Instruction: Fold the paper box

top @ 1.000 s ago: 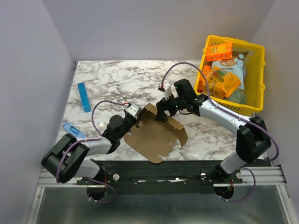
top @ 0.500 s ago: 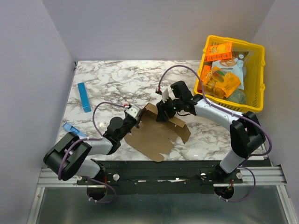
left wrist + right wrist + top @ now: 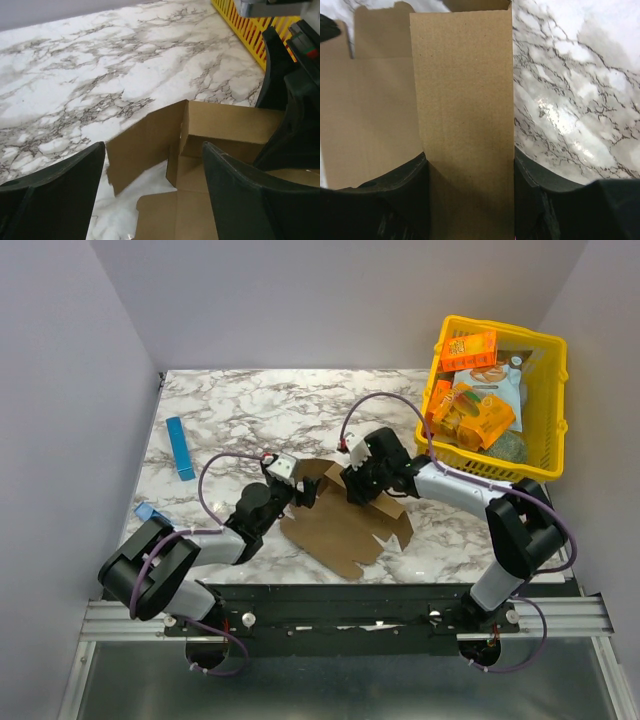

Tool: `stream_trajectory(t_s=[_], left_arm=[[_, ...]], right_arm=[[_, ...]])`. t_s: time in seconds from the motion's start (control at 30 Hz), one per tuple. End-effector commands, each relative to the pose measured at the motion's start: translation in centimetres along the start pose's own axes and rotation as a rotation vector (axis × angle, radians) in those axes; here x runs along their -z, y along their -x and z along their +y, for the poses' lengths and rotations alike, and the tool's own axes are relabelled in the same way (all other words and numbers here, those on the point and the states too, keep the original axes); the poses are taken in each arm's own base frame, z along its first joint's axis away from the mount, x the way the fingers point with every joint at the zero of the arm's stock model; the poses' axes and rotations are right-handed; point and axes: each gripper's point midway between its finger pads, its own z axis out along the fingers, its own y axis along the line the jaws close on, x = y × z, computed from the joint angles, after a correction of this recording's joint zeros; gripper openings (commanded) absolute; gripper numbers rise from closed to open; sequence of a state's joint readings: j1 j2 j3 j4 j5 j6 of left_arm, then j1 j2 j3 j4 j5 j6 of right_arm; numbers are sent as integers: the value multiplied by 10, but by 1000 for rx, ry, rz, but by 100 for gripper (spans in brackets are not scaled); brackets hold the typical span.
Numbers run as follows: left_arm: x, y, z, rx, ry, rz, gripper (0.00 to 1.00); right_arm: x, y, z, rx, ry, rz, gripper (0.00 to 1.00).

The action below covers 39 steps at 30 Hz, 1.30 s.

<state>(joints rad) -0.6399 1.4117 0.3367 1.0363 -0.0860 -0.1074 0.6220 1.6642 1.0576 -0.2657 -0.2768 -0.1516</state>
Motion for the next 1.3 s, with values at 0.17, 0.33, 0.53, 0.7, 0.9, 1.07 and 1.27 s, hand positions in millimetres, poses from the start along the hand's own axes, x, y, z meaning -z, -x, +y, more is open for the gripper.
stream_trajectory(t_s=[0.17, 0.33, 0.53, 0.7, 0.9, 1.07, 1.27], left_arm=[[2, 18, 3, 145, 8, 3, 96], [-11, 39, 35, 253, 104, 12, 99], [-42, 31, 84, 371, 250, 115, 96], [-75, 13, 103, 385, 220, 240, 92], [-82, -45, 67, 377, -11, 425, 84], [-65, -53, 43, 356, -146, 426, 80], [-45, -62, 24, 379, -221, 414, 74]], right_arm=[[1, 5, -17, 157, -210, -39, 48], [-1, 1, -13, 169, -216, -22, 47], [-1, 1, -13, 167, -214, -21, 47], [-1, 0, -12, 165, -210, -19, 47], [-2, 0, -13, 165, -214, -14, 47], [-2, 1, -13, 165, -215, -15, 47], [-3, 3, -14, 166, -215, -15, 47]])
